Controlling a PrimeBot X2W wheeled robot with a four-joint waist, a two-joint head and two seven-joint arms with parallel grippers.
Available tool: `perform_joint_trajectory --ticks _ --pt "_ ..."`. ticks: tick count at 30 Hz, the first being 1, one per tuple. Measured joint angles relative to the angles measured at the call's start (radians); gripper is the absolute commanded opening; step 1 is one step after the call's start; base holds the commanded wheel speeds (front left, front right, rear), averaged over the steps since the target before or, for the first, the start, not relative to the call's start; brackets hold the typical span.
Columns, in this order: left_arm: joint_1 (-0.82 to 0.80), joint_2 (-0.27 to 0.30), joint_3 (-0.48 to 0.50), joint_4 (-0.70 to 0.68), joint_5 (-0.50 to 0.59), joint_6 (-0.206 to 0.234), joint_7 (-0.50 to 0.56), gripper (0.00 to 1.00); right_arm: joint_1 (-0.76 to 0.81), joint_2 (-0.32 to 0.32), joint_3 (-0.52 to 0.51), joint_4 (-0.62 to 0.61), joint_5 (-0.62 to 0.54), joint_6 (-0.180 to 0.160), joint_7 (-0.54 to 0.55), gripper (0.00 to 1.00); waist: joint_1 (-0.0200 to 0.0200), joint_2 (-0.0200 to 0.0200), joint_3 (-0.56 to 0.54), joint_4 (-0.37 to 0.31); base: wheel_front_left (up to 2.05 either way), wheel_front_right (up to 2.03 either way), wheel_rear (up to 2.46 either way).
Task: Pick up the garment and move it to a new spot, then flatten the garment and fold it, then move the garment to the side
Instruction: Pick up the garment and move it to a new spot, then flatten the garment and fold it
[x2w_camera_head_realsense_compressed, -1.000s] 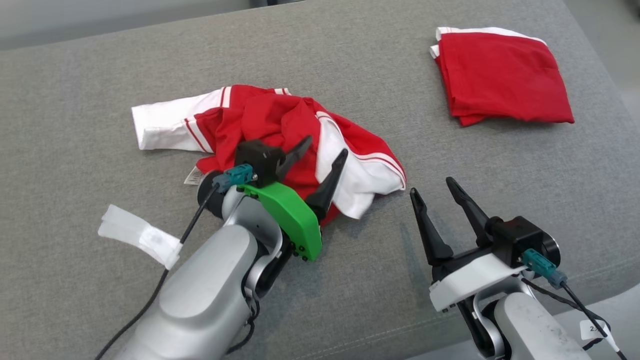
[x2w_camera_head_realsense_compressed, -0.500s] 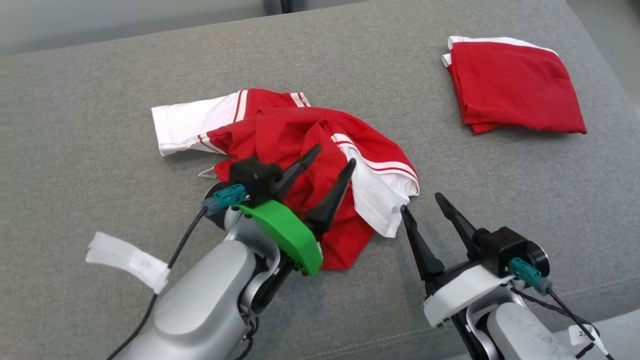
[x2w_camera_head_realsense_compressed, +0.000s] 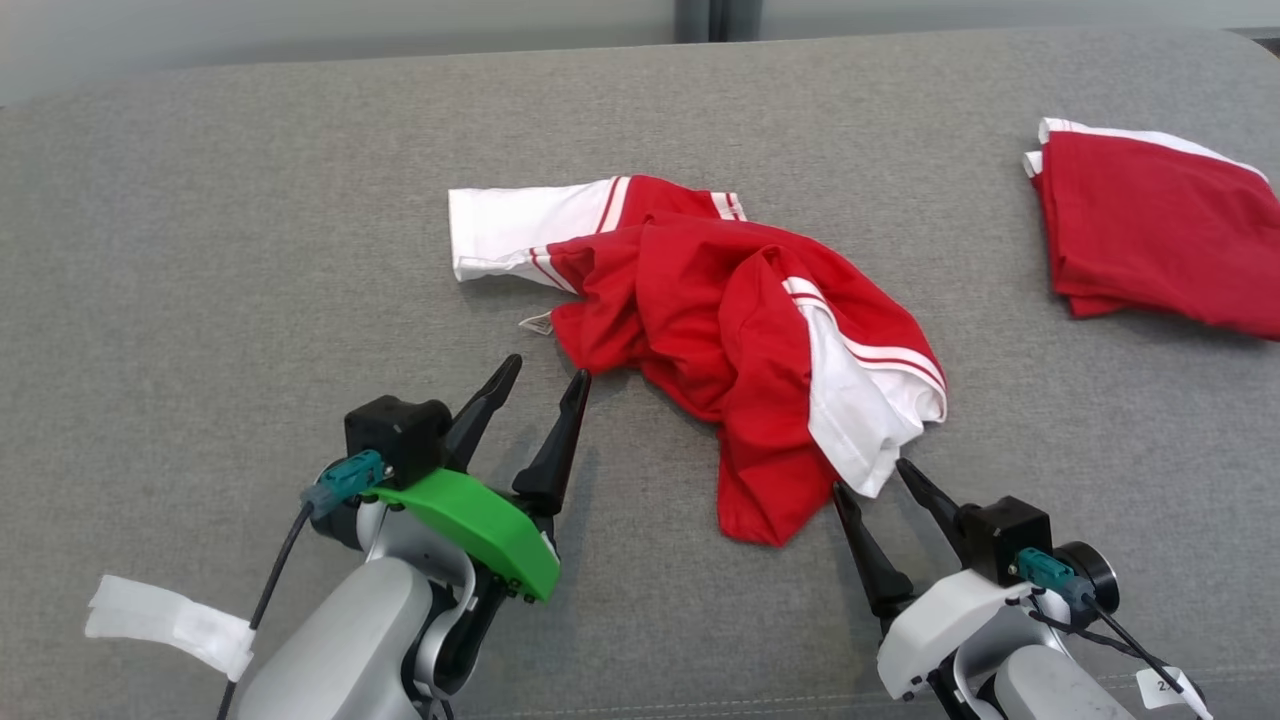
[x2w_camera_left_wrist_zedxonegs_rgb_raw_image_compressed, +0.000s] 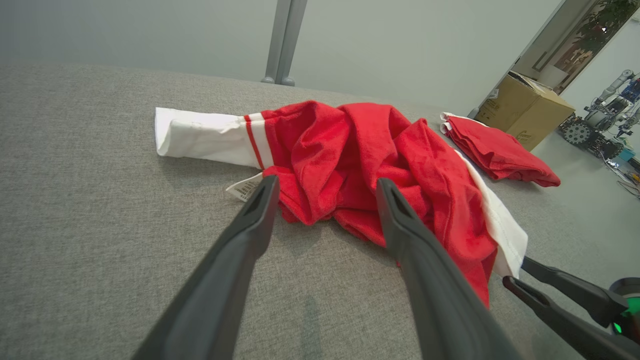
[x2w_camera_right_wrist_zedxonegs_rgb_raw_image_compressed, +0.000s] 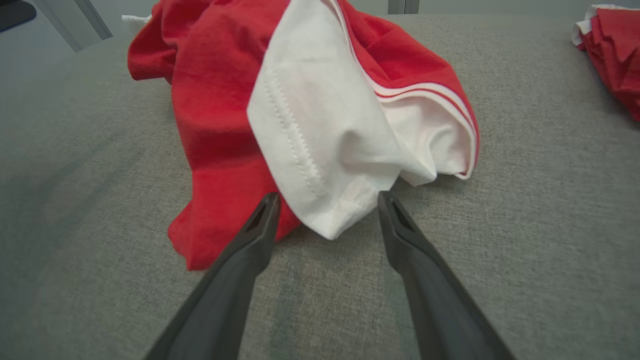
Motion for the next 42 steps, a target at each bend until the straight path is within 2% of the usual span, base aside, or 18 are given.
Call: perform_joint_trajectory --ticks 6,7,8,9,10,12,25,31,35,38,42 --pt "0.027 0.025 0.029 -0.027 -0.018 0.003 -0.009 1.0 -0.001 -0.002 -0.006 0.038 0.011 0.0 0.011 1.0 0.0 0.0 -0.005 0.054 0.0 0.0 0.0" --pt "0.029 0.03 0.034 -0.03 -0.021 0.007 -0.01 1.0 -0.003 0.0 -0.005 0.046 0.013 0.002 0.012 0.85 0.0 0.0 -0.004 0.06 0.0 0.0 0.0" --pt "0.032 0.036 0.04 -0.032 -0.025 0.011 -0.011 1.0 -0.006 0.003 -0.005 0.051 0.015 0.002 0.012 0.57 0.0 0.0 -0.004 0.064 0.0 0.0 0.0" --pt "0.041 0.047 0.052 -0.038 -0.025 0.012 -0.012 1.0 -0.009 0.011 -0.008 0.058 0.026 0.002 0.011 0.33 0.0 0.0 -0.003 0.068 0.0 0.0 0.0" --pt "0.045 0.049 0.055 -0.042 -0.025 0.012 -0.015 1.0 -0.012 0.016 -0.01 0.061 0.028 0.002 0.011 0.15 0.0 0.0 -0.003 0.068 0.0 0.0 0.0" --pt "0.046 0.049 0.057 -0.054 -0.026 0.012 -0.016 1.0 -0.02 0.018 -0.011 0.07 0.03 0.003 0.011 0.0 0.0 0.0 -0.002 0.067 0.0 0.0 0.0" --pt "0.078 0.065 0.088 -0.09 -0.034 0.025 -0.02 1.0 -0.04 0.015 -0.037 0.064 0.038 0.01 -0.001 0.0 0.0 0.0 -0.007 0.041 0.0 0.0 0.0" --pt "0.116 0.079 0.101 -0.091 -0.04 0.034 -0.028 1.0 -0.038 -0.028 -0.077 -0.01 0.069 0.027 -0.002 0.0 0.0 0.0 -0.013 0.011 0.0 0.0 0.0" --pt "0.126 0.081 0.118 -0.095 -0.043 0.034 -0.029 1.0 -0.044 -0.086 -0.122 -0.116 0.086 0.037 -0.004 0.0 0.0 0.0 -0.021 -0.013 0.0 0.0 0.0" --pt "0.129 0.081 0.116 -0.099 -0.044 0.037 -0.029 1.0 -0.085 -0.165 -0.15 -0.196 0.065 0.041 0.002 0.0 0.0 0.0 -0.029 -0.031 0.0 0.0 0.0" --pt "0.129 0.073 0.095 -0.101 -0.044 0.036 -0.029 1.0 -0.167 -0.255 -0.188 -0.288 0.043 0.066 0.052 0.0 0.0 0.0 -0.046 -0.049 0.0 0.0 0.0"
